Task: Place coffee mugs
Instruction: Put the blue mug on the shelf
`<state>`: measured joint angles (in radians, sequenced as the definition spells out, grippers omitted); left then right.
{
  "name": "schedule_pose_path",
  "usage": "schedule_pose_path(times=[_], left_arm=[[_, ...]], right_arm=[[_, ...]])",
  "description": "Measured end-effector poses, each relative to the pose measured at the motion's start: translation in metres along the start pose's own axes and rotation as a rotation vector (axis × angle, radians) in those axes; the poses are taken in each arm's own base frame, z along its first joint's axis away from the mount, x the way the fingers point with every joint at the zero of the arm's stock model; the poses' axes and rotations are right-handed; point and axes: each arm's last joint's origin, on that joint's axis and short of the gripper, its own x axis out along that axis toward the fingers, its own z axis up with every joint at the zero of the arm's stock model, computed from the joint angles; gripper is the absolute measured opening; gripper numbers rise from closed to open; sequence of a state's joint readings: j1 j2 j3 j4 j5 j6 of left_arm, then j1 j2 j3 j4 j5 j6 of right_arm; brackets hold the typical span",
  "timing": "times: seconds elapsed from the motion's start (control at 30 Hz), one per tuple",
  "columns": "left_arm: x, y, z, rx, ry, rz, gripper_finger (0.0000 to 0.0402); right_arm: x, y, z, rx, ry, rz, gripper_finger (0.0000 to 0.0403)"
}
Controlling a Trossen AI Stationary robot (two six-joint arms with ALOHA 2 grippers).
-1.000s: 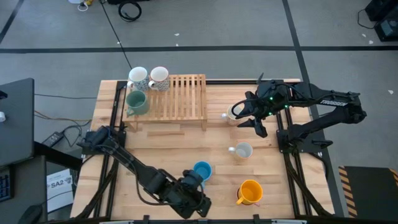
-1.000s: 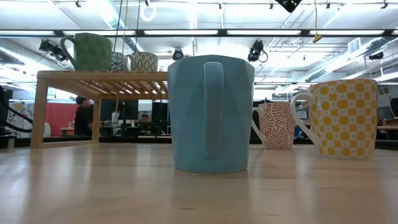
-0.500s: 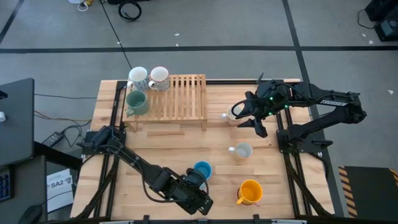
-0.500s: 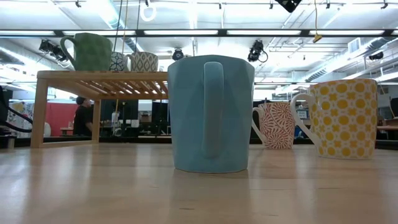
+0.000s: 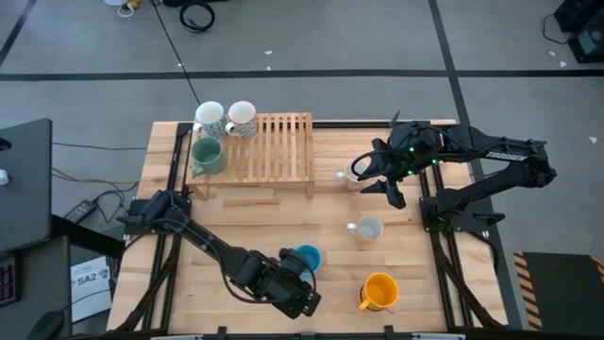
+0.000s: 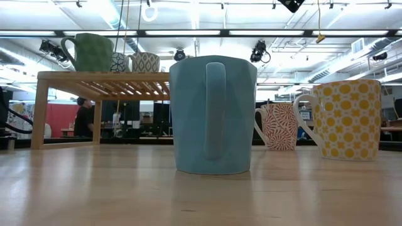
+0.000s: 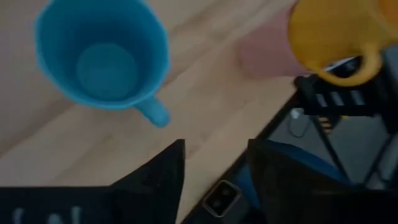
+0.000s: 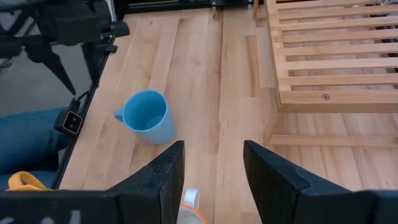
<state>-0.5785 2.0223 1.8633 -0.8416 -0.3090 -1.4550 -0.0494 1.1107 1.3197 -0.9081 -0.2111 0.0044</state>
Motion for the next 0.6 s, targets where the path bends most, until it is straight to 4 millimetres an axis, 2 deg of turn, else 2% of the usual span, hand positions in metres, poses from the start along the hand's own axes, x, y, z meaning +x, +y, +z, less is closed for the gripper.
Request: schedule_pose_path(times=[0.2, 0.33, 0.6], left_arm=[[0.016, 0.003, -0.002, -0.039, -0.001, 0.039, 0.0219], [0.031, 0.005, -0.003, -0.079, 0.007, 0.063, 0.0221], [0.043, 0.008, 0.001, -0.119, 0.012, 0.085, 0.0213]], right_arm=[[0.000, 0.000, 0.000, 0.000, -0.001, 0.000, 0.0170], [0.000, 0.000, 0.000, 0.000, -0.001, 0.000, 0.0170], [0.000, 0.000, 0.000, 0.000, -0.001, -0.001, 0.0170]])
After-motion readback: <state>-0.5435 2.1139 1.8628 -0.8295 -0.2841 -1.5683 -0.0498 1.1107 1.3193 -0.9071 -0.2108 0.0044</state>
